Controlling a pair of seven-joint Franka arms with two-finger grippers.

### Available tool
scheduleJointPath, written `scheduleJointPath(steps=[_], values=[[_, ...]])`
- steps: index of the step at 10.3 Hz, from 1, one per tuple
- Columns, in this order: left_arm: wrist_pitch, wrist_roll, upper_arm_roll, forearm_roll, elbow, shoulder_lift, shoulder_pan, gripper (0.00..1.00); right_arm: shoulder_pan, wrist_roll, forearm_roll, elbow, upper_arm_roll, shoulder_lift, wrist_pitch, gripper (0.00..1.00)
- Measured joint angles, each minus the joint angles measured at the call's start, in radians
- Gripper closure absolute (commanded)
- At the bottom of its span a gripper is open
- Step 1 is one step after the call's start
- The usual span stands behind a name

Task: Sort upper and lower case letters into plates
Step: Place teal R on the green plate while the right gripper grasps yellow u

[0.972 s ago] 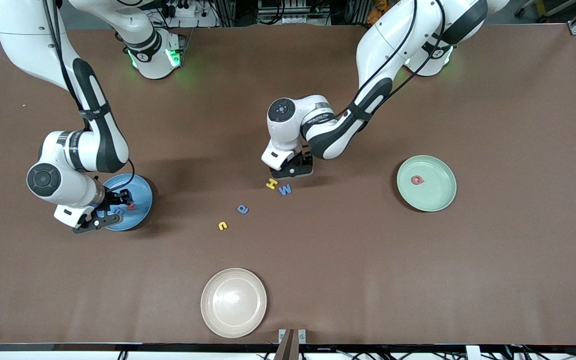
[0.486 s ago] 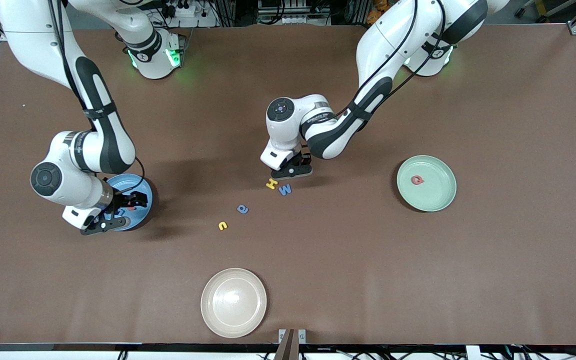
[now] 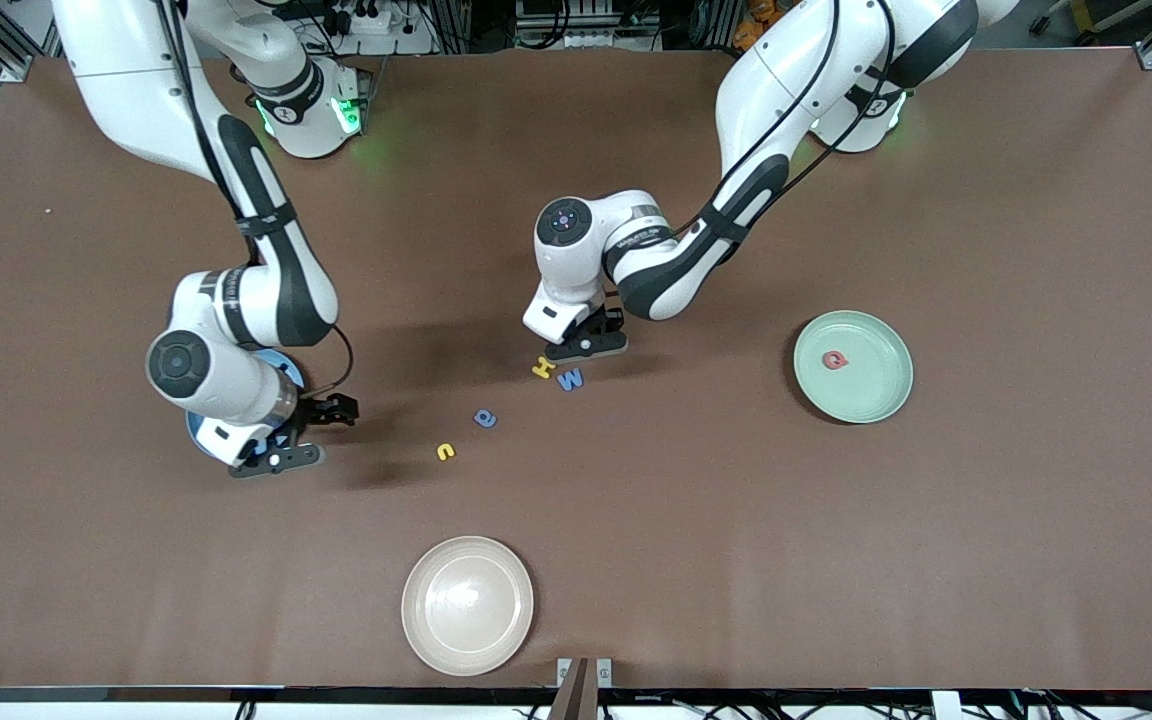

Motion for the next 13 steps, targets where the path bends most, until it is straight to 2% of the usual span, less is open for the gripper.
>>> scheduleJointPath(steps=[3, 6, 8, 11, 13], values=[[-0.118, 0.197, -0.003, -0.112, 0.022, -0.033, 0.071, 0.79, 0.061, 0.035, 0.004, 0.104, 0.001, 0.058, 0.001, 0.0], [-0.284, 0.408, -0.004, -0.177, 0.016, -0.139, 0.148, 0.8, 0.094, 0.11, 0.005, 0.178, 0.003, 0.114, 0.001, 0.0], [-0.315, 0.534, -0.002, -0.184, -0.042, -0.192, 0.223, 0.8, 0.116, 0.13, 0.005, 0.21, 0.004, 0.147, 0.0, 0.0], [-0.315, 0.77, -0.003, -0.185, -0.157, -0.269, 0.406, 0.8, 0.138, 0.163, 0.007, 0.257, 0.011, 0.188, 0.0, 0.0], [-0.313, 0.892, -0.003, -0.185, -0.199, -0.308, 0.486, 0.8, 0.14, 0.194, 0.007, 0.273, 0.027, 0.206, 0.0, 0.0]])
